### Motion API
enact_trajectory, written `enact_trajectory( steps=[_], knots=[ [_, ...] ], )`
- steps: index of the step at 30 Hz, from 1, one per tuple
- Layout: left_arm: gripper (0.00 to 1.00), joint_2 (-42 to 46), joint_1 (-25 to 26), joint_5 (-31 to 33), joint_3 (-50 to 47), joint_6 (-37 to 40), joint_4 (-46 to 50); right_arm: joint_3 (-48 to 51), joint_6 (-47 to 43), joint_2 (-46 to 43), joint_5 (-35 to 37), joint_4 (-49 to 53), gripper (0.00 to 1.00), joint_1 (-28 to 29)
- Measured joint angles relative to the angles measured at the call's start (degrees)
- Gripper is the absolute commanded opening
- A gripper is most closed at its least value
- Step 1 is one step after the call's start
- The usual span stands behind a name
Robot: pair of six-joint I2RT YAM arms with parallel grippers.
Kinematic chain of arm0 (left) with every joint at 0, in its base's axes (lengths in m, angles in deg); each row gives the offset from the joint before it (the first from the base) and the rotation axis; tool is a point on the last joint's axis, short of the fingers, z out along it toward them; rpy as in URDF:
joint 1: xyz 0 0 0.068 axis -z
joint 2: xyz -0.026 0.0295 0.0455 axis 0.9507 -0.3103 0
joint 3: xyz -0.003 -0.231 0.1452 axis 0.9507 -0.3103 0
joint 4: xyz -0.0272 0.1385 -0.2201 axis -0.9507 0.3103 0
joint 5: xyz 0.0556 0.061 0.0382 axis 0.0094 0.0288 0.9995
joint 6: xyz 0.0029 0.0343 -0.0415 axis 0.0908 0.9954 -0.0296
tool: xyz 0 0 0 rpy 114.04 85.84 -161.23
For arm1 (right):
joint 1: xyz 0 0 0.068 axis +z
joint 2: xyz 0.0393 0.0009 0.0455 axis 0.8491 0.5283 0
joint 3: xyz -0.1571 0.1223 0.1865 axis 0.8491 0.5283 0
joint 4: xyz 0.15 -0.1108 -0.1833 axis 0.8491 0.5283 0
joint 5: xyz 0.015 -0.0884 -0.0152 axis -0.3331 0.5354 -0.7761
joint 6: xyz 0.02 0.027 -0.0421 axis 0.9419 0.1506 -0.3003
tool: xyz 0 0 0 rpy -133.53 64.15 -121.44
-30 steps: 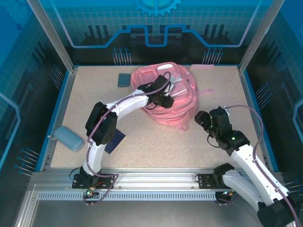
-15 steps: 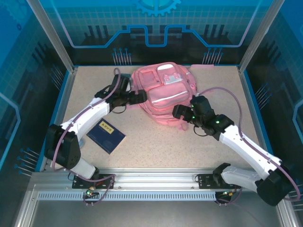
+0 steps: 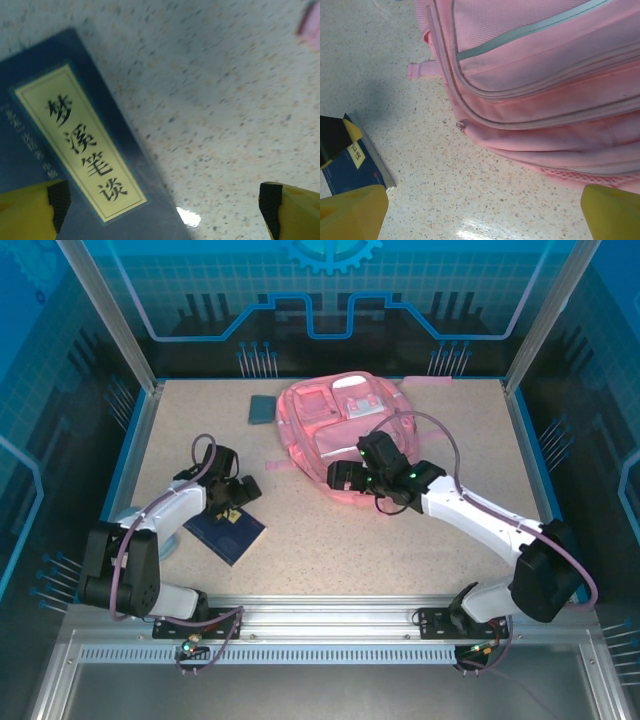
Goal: Pack the student bag
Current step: Rotate the book at the center of the table, then pick up the book at the center of the table.
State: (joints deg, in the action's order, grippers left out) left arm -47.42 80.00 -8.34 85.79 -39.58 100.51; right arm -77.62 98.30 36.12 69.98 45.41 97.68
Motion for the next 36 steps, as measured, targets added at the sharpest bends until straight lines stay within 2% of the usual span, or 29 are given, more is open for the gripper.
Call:
enact_trajectory(
  steps=[9,18,23,26,31,36],
  knots=[
    [0.97,-2.5,1.5,-3.3,-1.8,-1.4,-3.1,-2.8,0.0,4.3,-1.4,0.0,0.98,1.0],
    [0.96,-7.9,13.5,-6.4,3.6,-1.3,-4.4,-5.0,0.0,7.5,-1.4,0.0,0.97,1.0],
    [0.96,-9.5,18.7,-12.9,4.8,-2.1,-8.2,-5.3,0.0,8.7,-1.4,0.9,0.96,1.0],
    [0.96,-9.4,18.9,-16.8,4.7,-3.1,-12.3,-5.7,0.0,9.3,-1.4,1.1,0.94,1.2],
    [0.96,-5.2,17.1,-18.0,4.7,-3.1,-12.6,-6.9,-0.4,10.8,-1.4,1.8,0.91,2.2],
    [0.96,3.0,8.7,-14.7,3.5,-3.2,-8.7,-11.6,-2.1,16.0,-1.7,3.3,0.86,4.4]
  ],
)
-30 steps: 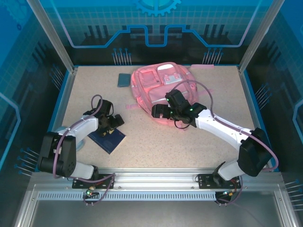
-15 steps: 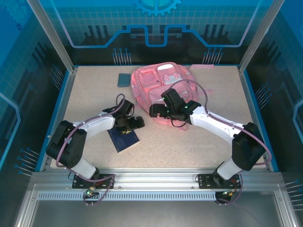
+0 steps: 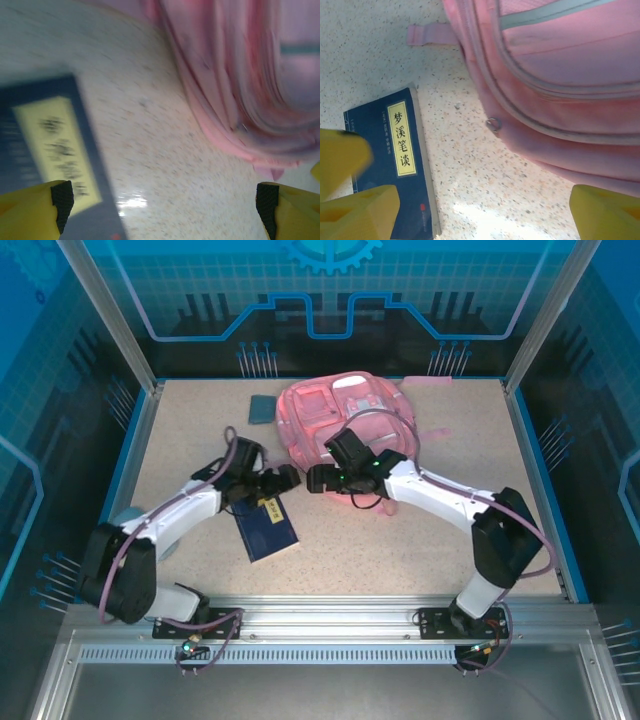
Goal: Pack the student bag
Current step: Pick up the book at the center of the table.
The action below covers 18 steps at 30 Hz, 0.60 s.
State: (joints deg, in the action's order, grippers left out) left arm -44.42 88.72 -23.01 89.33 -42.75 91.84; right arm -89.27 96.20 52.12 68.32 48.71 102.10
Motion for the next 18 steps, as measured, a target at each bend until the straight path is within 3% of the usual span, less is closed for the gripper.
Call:
enact_trajectory(
  steps=[7,18],
  knots=[
    [0.95,7.3,-9.7,5.5,-8.6,-0.9,6.1,-12.7,-3.2,13.7,-1.5,3.9,0.66,5.5],
    [0.81,8.5,-13.4,2.4,-17.2,-4.4,5.7,-24.1,-5.4,28.1,-3.0,10.3,0.49,8.5]
  ],
)
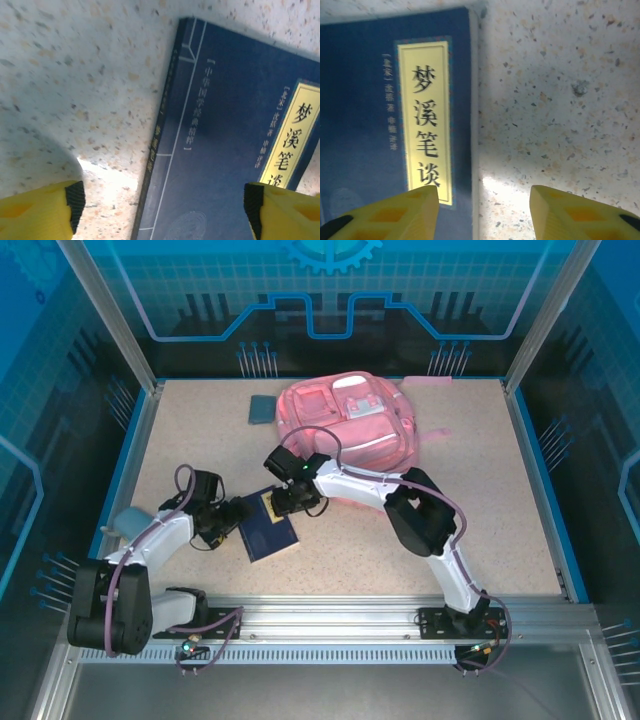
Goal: Pack the student bag
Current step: Pick up the book at the center of the table.
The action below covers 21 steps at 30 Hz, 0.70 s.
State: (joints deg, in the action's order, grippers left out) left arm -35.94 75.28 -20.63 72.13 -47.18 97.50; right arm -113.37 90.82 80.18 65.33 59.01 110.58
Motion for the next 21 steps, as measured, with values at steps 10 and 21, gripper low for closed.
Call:
enact_trajectory(
  steps=[10,21],
  knots=[
    [0.74,-1.0,-0.1,-5.9,-1.1,-1.4,-3.5,-1.6,0.0,2.6,-1.4,2.0,0.44,0.0],
    [0.68,-4.0,-0.6,-9.9,-0.6,-0.7,-4.0,-2.9,0.0,3.7,-2.7,2.8,0.43,-0.1]
  ],
)
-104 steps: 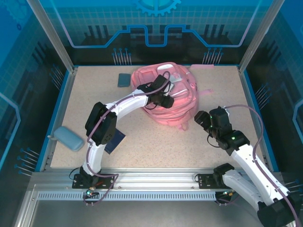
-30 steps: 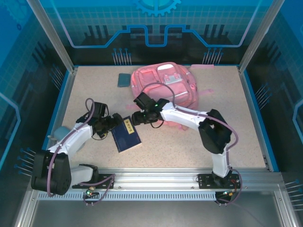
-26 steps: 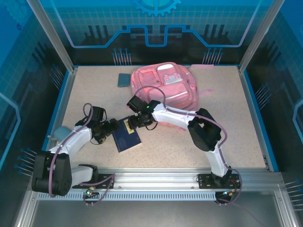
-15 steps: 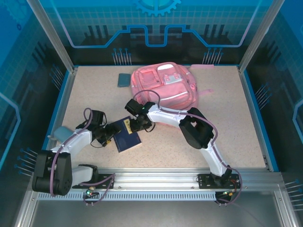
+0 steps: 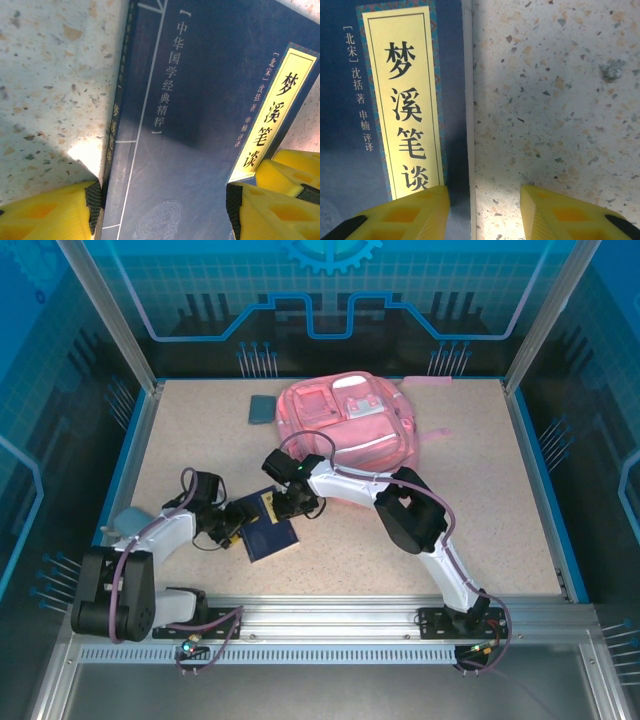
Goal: Pack the student bag
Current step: Pick up the book at the center of the table.
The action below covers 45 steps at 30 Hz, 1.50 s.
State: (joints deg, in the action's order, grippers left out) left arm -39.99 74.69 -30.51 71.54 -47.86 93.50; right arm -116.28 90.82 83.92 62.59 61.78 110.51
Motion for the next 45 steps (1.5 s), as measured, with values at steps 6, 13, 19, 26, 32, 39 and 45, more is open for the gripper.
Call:
enact_trajectory(
  steps=[6,13,19,26,32,39,45],
  knots=[
    [0.60,-1.3,0.0,-5.7,0.3,0.9,-1.9,0.0,0.0,0.1,-1.9,0.0,0.37,-0.7],
    [0.55,2.1,-0.4,-9.0,0.3,-0.8,-4.0,2.6,1.2,-0.8,-6.1,-2.1,0.35,-3.0],
    [0.50,3.7,-0.6,-15.0,1.1,-3.7,-8.2,5.0,2.2,-1.7,-8.4,-4.6,0.35,-4.2],
    [0.44,0.9,-0.6,-20.6,2.6,-5.1,-12.2,5.4,3.1,-1.9,-9.0,-5.1,0.34,-4.5],
    [0.45,-1.2,-0.6,-21.8,3.0,-5.4,-13.4,5.6,3.1,-2.0,-9.0,-5.3,0.34,-4.5],
    [0.52,-3.6,-0.3,-18.8,3.5,-3.4,-10.1,5.7,3.1,-2.2,-9.0,-5.5,0.34,-4.5],
    [0.46,-5.1,-0.3,-17.7,3.5,-3.0,-9.2,5.7,3.1,-2.2,-9.0,-5.5,0.34,-4.5]
  ],
)
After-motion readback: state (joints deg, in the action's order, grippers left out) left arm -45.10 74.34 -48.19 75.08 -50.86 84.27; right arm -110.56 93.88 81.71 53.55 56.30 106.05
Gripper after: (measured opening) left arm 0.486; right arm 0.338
